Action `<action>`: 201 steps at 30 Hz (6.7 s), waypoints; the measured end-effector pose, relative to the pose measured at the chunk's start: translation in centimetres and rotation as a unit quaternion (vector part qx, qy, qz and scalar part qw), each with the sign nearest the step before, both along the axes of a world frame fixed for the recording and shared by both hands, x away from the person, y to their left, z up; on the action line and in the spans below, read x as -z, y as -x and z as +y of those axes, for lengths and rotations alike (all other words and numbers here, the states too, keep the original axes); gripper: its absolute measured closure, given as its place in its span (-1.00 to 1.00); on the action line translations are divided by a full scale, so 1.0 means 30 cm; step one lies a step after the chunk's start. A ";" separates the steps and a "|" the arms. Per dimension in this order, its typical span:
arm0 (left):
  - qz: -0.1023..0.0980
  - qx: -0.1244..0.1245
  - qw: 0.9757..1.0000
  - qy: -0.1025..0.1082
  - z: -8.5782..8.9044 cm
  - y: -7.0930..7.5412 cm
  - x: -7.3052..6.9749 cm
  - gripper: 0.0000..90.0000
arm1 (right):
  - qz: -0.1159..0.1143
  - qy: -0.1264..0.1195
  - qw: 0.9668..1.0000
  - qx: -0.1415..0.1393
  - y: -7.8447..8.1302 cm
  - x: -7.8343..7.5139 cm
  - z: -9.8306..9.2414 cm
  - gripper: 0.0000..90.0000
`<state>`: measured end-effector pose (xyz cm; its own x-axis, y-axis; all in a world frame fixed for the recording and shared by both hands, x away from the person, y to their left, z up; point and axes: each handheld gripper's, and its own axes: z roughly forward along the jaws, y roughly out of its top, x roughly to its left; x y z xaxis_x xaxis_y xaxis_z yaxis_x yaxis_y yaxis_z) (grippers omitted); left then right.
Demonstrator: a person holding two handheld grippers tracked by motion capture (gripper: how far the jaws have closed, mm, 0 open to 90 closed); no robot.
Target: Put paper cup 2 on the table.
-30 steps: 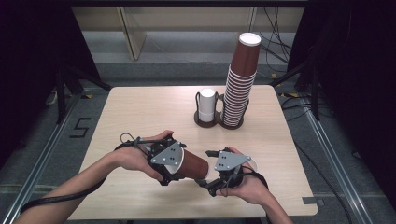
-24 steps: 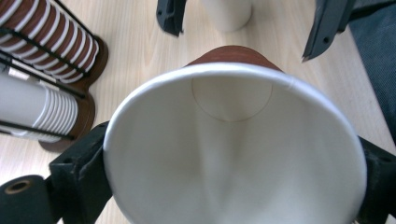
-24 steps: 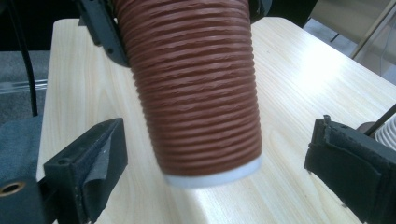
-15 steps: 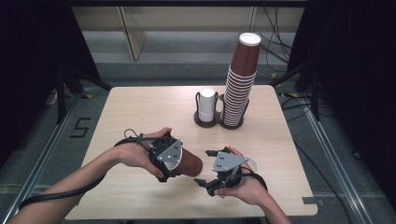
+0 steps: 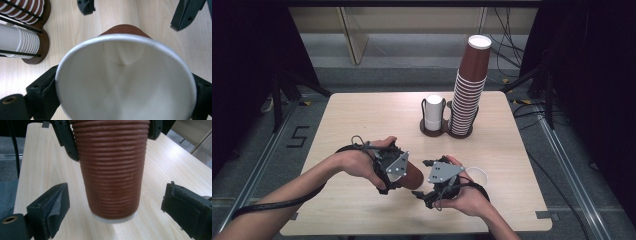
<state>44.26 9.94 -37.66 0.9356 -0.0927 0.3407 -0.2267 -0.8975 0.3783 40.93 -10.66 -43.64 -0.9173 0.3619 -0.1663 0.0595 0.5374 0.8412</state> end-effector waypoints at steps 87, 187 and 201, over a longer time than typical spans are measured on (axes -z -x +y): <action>0.017 -0.133 0.946 0.296 0.141 0.046 0.036 -1.00 | -0.030 -0.126 0.976 0.173 -0.002 0.144 -0.046 -0.58; -0.011 -0.314 0.840 0.443 0.264 0.024 0.231 -1.00 | 0.059 -0.037 0.972 0.225 0.138 0.217 -0.042 -0.82; -0.011 -0.319 0.841 0.437 0.259 0.025 0.238 -1.00 | 0.072 -0.033 0.976 0.201 0.182 0.210 -0.098 -0.77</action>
